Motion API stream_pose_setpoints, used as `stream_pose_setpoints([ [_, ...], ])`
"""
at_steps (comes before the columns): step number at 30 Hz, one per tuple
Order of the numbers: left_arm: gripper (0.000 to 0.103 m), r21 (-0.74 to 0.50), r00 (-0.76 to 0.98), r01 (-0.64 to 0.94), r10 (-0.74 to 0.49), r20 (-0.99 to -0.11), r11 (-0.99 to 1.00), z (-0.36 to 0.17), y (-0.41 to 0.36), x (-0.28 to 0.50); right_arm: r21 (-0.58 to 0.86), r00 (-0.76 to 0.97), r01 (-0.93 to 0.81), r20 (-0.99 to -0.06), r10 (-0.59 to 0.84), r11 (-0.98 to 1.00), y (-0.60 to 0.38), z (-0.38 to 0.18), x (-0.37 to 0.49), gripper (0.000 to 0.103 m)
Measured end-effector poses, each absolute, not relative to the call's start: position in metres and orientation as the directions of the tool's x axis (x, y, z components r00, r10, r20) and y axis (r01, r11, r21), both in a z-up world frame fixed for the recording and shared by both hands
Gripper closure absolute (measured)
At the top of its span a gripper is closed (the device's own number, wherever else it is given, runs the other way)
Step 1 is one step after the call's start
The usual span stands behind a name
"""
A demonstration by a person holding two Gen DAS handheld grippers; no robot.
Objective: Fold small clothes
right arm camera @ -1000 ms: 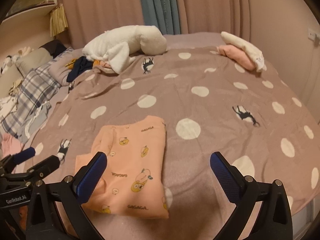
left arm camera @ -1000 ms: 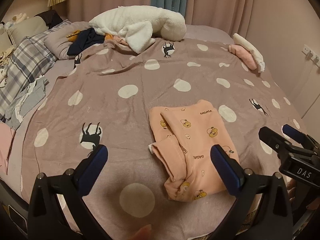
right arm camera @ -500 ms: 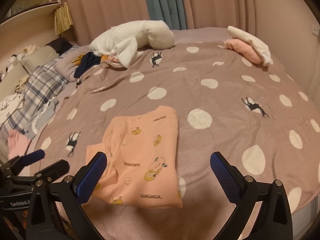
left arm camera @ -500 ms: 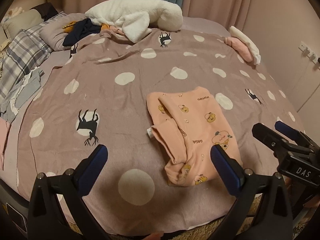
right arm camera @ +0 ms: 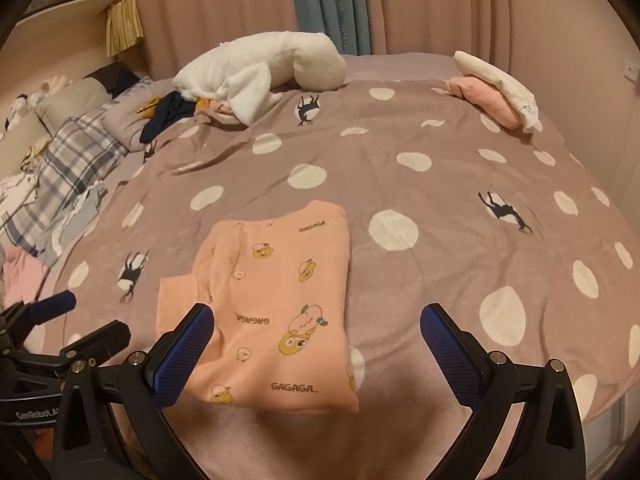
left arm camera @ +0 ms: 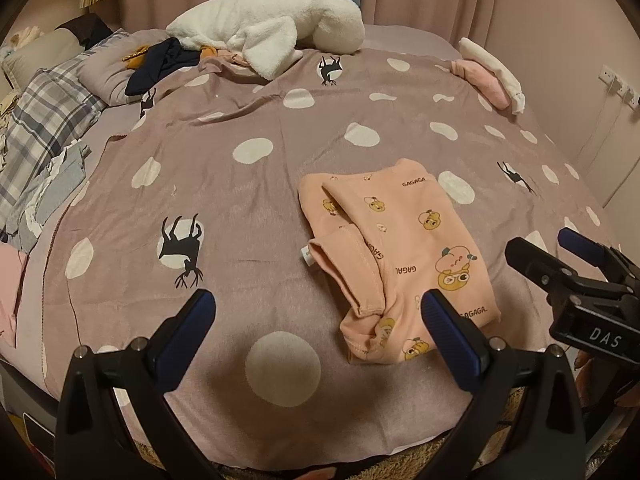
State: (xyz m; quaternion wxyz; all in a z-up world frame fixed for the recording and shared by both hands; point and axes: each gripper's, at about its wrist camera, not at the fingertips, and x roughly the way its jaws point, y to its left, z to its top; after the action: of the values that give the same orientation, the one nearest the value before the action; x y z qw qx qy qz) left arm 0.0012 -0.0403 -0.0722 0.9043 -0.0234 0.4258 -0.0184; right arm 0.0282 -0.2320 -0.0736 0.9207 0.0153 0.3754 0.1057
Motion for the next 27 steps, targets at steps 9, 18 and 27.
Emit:
stream_pose_setpoints([
  [9,0.000,-0.063,0.623,0.018,-0.061,-0.780,0.998,-0.075,-0.040,0.004,0.102,0.695,-0.181,-0.690,0.200,0.978,-0.231,-0.075,0.028,0.001],
  [18,0.000,-0.060,0.611,0.033,-0.068,-0.789,0.998,-0.079,-0.042,0.005,0.098,0.678,-0.181,-0.709,0.196,0.979,-0.226,-0.085,0.031,0.001],
  [27,0.000,-0.066,0.609,0.039,-0.076,-0.790,0.997,-0.079,-0.044,0.005,0.092,0.676,-0.177,-0.712,0.189,0.980,-0.227,-0.085,0.031,0.001],
])
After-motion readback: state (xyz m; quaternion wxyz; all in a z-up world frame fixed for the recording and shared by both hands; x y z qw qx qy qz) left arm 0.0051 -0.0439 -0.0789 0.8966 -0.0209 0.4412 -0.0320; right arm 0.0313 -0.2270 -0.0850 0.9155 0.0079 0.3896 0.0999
